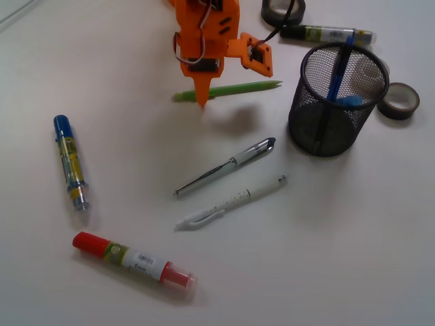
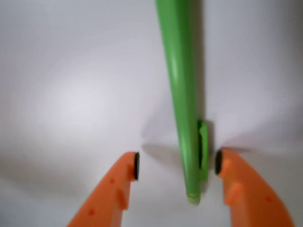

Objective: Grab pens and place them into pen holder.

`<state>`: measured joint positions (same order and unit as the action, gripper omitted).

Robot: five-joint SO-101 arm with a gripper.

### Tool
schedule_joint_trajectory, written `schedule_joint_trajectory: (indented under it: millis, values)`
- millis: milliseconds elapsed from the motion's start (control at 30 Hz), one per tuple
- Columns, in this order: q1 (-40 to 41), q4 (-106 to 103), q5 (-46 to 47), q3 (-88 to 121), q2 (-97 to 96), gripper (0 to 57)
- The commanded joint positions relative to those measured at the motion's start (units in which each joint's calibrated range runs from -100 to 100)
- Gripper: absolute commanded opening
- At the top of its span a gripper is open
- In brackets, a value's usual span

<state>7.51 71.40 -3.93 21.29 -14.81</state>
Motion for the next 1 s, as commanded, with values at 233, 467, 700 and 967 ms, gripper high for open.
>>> schedule_joint_trajectory:
  millis: [233,467,700,967]
  values:
    - [-0.15,2.26,0.98,-2.82,-3.93,1.4]
    - [-0.15,-0.45,0.15,-2.63,-0.7,0.4]
    - [-2.46,-2.11,-4.49,-2.27,13.41,0.4]
    - [-4.71,4.8,-14.55,-2.36,33.13,0.4]
